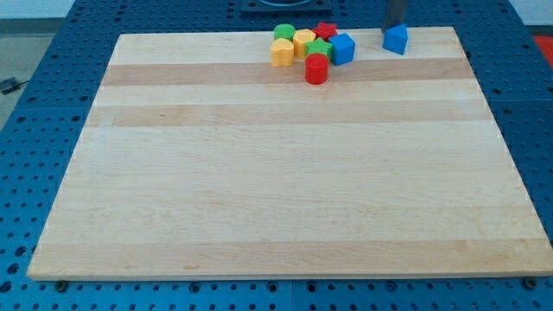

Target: Slide triangle downwards

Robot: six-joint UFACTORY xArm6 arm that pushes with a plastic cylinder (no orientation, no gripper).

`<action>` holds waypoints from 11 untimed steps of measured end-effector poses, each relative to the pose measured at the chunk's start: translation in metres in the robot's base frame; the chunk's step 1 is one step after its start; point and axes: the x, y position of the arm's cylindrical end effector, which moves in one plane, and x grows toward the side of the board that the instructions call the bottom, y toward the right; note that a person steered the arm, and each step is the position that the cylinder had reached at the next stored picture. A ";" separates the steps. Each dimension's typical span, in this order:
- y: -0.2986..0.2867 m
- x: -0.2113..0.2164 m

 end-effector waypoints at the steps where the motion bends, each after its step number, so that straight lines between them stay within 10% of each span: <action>1: 0.022 0.041; 4: 0.026 0.009; 7: -0.005 0.125; 11: 0.083 0.044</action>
